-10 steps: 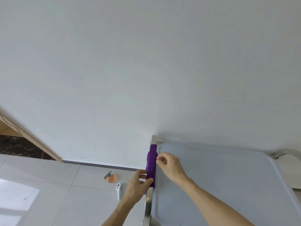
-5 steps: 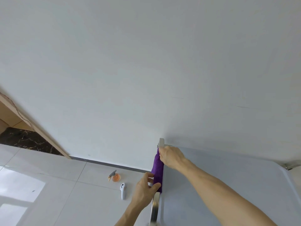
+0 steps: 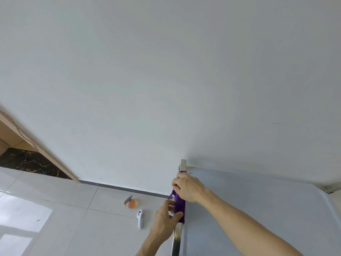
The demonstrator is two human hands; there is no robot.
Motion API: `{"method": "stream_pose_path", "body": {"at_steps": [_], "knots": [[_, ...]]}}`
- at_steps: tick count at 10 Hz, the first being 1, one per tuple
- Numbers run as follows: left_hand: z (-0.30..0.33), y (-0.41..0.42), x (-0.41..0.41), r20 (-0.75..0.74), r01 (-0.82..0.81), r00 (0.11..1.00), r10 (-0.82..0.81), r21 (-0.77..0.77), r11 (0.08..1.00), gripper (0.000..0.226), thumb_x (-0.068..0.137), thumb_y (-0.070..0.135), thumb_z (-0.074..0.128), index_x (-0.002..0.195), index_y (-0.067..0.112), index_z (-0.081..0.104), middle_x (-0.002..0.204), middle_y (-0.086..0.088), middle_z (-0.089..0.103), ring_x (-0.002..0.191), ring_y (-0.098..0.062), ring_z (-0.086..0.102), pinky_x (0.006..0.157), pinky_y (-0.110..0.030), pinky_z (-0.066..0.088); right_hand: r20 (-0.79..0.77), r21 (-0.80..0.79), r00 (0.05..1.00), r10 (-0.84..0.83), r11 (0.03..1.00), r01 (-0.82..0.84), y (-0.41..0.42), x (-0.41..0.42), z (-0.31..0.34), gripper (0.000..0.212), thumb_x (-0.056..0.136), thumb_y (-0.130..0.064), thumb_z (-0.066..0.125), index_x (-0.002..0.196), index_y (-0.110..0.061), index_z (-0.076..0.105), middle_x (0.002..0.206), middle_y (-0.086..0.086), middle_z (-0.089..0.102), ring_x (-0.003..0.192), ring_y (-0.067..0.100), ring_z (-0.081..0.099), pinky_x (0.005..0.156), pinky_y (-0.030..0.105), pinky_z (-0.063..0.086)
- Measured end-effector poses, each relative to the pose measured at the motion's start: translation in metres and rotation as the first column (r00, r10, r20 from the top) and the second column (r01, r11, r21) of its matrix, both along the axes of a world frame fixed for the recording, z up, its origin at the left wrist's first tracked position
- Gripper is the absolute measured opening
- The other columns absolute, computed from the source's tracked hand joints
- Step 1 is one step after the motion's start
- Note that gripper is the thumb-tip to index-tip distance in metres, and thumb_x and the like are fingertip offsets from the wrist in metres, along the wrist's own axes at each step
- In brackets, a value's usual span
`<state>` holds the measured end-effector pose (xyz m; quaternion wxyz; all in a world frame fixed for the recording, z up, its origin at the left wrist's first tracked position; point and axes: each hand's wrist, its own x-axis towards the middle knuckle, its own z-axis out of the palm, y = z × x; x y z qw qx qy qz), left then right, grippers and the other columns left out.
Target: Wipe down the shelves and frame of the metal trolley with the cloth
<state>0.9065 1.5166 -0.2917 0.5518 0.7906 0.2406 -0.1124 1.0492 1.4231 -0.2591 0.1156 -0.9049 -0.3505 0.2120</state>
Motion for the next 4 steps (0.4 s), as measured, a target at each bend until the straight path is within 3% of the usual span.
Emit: {"method": "stream_pose_path", "body": {"at_steps": [1, 2, 3, 4], "knots": [[0.0, 0.0, 0.0, 0.006, 0.004, 1.0, -0.004, 0.01, 1.0, 0.022, 0.09, 0.025, 0.068, 0.107, 0.027, 0.054, 0.1, 0.006, 0.066, 0.081, -0.011, 0.07, 0.059, -0.01, 0.044, 0.015, -0.013, 0.996, -0.085, 0.996, 0.085, 0.002, 0.012, 0.003, 0.037, 0.104, -0.026, 0.038, 0.131, -0.007, 0.056, 0.13, 0.007, 0.05, 0.125, 0.024, 0.044, 0.101, 0.04, 0.044], [0.001, -0.002, -0.002, 0.019, 0.005, 1.0, -0.005, 0.013, 1.0, 0.023, 0.09, 0.025, 0.068, 0.11, 0.027, 0.055, 0.1, 0.006, 0.066, 0.08, -0.01, 0.069, 0.06, -0.011, 0.046, 0.048, -0.029, 0.989, -0.141, 0.989, 0.142, -0.001, 0.025, 0.011, 0.036, 0.104, -0.027, 0.038, 0.129, -0.007, 0.056, 0.135, 0.007, 0.047, 0.124, 0.028, 0.043, 0.101, 0.041, 0.044], [0.004, -0.001, -0.002, 0.0, 0.021, 1.0, -0.021, 0.017, 1.0, 0.026, 0.09, 0.025, 0.068, 0.113, 0.024, 0.056, 0.104, 0.005, 0.066, 0.082, -0.014, 0.069, 0.06, -0.011, 0.045, -0.044, 0.032, 0.978, -0.205, 0.978, 0.207, -0.018, 0.025, 0.022, 0.035, 0.103, -0.027, 0.04, 0.13, -0.012, 0.056, 0.135, 0.005, 0.049, 0.123, 0.025, 0.047, 0.101, 0.039, 0.044], [0.012, 0.001, 0.005, 0.063, 0.045, 0.997, -0.05, 0.079, 0.996, 0.03, 0.09, 0.021, 0.068, 0.117, 0.022, 0.055, 0.112, 0.006, 0.061, 0.095, -0.012, 0.064, 0.073, -0.016, 0.049, -0.106, 0.1, 0.959, -0.264, 0.956, 0.275, -0.042, 0.019, 0.02, 0.034, 0.103, -0.027, 0.042, 0.131, -0.014, 0.057, 0.131, 0.002, 0.052, 0.119, 0.021, 0.054, 0.097, 0.033, 0.045]]}}
